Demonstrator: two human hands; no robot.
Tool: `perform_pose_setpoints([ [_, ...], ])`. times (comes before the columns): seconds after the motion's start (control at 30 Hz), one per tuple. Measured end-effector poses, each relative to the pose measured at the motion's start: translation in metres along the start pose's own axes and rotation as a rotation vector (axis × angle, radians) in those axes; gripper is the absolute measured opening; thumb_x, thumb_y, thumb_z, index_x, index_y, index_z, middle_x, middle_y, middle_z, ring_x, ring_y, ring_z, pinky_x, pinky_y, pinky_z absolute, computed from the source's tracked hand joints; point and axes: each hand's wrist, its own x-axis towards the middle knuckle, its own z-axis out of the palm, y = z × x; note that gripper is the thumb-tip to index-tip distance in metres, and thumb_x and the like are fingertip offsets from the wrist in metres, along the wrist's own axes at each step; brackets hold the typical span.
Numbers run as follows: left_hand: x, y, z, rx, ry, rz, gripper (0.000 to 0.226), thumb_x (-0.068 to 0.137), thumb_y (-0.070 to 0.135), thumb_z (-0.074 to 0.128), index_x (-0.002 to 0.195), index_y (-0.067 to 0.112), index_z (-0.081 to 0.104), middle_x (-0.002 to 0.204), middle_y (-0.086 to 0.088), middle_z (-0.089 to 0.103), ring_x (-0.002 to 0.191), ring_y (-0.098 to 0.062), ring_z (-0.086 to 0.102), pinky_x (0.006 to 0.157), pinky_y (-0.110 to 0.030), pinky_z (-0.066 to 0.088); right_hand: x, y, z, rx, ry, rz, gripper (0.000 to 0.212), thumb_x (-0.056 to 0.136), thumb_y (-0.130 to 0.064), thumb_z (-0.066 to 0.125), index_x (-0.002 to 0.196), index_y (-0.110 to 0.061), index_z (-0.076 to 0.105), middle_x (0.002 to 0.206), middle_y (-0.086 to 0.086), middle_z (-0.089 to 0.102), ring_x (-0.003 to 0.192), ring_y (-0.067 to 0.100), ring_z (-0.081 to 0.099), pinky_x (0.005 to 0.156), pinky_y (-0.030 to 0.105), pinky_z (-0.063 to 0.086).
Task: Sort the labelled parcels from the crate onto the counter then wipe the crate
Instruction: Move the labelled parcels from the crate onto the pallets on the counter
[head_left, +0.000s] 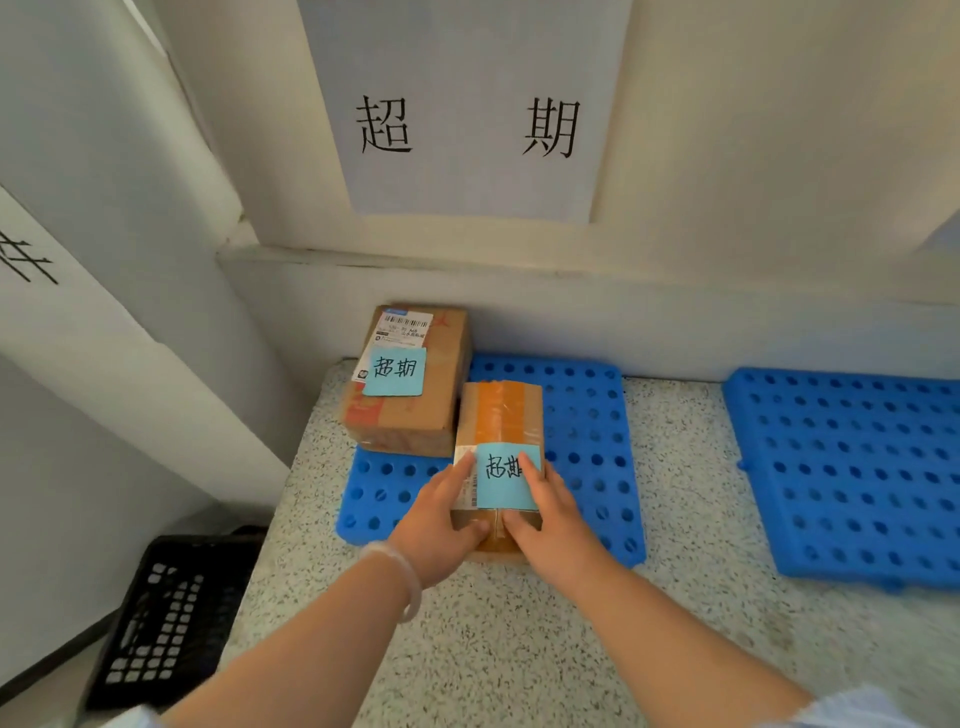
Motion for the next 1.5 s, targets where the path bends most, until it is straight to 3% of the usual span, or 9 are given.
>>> perform_pose_setpoints([
  [0.2, -0.017, -0.010, 0.003, 0.130, 0.067, 0.099, 0.072, 0.097, 0.041, 0.053, 0.153, 0.040, 0.008, 0.163, 0.007, 0.005, 0.147, -0.013, 0.018, 0.117, -0.029, 0.027, -0.013, -0.006, 0.007, -0.146, 0.104, 0.014, 0.068, 0.099, -0.049, 0.044, 0.154, -0.045, 0.003, 0.163, -0.015, -0.011, 0.150, 0.012, 0.006, 0.119, 0.040, 0.024],
  [0.33, -0.042, -0.029, 0.006, 0.398, 0.037, 0.351, 0.074, 0.089, 0.066, 0.033, 0.152, 0.045, 0.003, 0.163, 0.010, -0.005, 0.150, -0.012, 0.006, 0.121, -0.037, 0.019, -0.044, 0.002, 0.017, -0.416, 0.160, -0.128, 0.066, 0.100, -0.050, 0.039, 0.155, -0.041, 0.003, 0.162, -0.017, -0.015, 0.149, 0.007, -0.008, 0.123, 0.037, 0.014],
  [0.47, -0.043, -0.035, 0.007, 0.627, -0.012, 0.459, 0.068, 0.097, 0.068, 0.022, 0.156, 0.038, 0.004, 0.164, 0.010, 0.007, 0.151, -0.015, 0.009, 0.121, -0.043, 0.008, -0.050, 0.013, 0.034, -0.622, 0.107, -0.216, 0.078, 0.087, -0.062, 0.016, 0.155, -0.034, -0.010, 0.158, -0.018, -0.026, 0.142, 0.002, -0.031, 0.120, 0.033, -0.009],
  [0.6, -0.023, -0.023, -0.005, 0.810, -0.020, 0.379, 0.073, 0.097, 0.067, 0.011, 0.154, 0.025, 0.027, 0.161, 0.004, 0.022, 0.147, -0.021, 0.026, 0.111, -0.047, 0.014, -0.028, 0.006, 0.027, -0.699, 0.104, -0.201, 0.081, 0.089, -0.062, 0.023, 0.149, -0.036, -0.025, 0.151, -0.019, -0.039, 0.137, 0.003, -0.040, 0.108, 0.026, -0.026],
  [0.73, 0.003, -0.001, -0.022, 0.904, -0.031, 0.343, 0.083, 0.082, 0.072, -0.014, 0.154, 0.030, -0.014, 0.158, 0.011, -0.024, 0.146, -0.016, -0.026, 0.114, -0.050, -0.023, 0.002, -0.003, 0.011, -0.710, 0.107, -0.197, 0.082, 0.088, -0.061, 0.026, 0.150, -0.036, -0.022, 0.156, -0.017, -0.032, 0.141, 0.004, -0.035, 0.108, 0.024, -0.026],
  [1.0, 0.042, 0.019, -0.037, 1.036, 0.014, 0.294, 0.080, 0.084, 0.066, -0.008, 0.154, 0.029, -0.014, 0.163, 0.007, -0.016, 0.146, -0.021, -0.027, 0.112, -0.052, -0.025, 0.045, -0.010, -0.011, -0.727, 0.123, -0.220, 0.083, 0.077, -0.070, 0.008, 0.146, -0.037, -0.024, 0.157, -0.013, -0.027, 0.145, 0.010, -0.028, 0.113, 0.031, -0.022],
  [1.2, 0.051, 0.023, -0.042, 1.065, -0.055, 0.233, 0.079, 0.097, 0.063, 0.025, 0.150, 0.032, -0.024, 0.160, 0.008, -0.026, 0.146, -0.024, -0.028, 0.114, -0.056, -0.020, 0.053, -0.017, -0.022, -0.789, 0.063, -0.190, 0.095, 0.094, -0.055, 0.048, 0.146, -0.034, -0.028, 0.156, -0.011, -0.034, 0.147, 0.015, -0.026, 0.120, 0.041, -0.013],
  [1.37, 0.039, 0.029, -0.037, 1.018, -0.005, 0.255, 0.080, 0.095, 0.065, 0.028, 0.151, 0.035, -0.021, 0.161, 0.008, -0.021, 0.148, -0.023, -0.022, 0.115, -0.055, -0.016, 0.028, -0.019, -0.026, -0.713, 0.099, -0.184, 0.094, 0.092, -0.054, 0.053, 0.153, -0.035, -0.015, 0.161, -0.011, -0.023, 0.148, 0.012, -0.022, 0.119, 0.036, -0.014],
  [1.5, 0.015, 0.039, -0.024, 1.003, -0.005, 0.324, 0.079, 0.095, 0.065, 0.029, 0.152, 0.036, -0.017, 0.162, 0.006, -0.021, 0.148, -0.021, -0.022, 0.117, -0.055, -0.013, -0.018, -0.005, -0.023, -0.691, 0.154, -0.118, 0.094, 0.091, -0.057, 0.053, 0.153, -0.035, -0.015, 0.158, -0.014, -0.027, 0.146, 0.010, -0.025, 0.118, 0.036, -0.016],
])
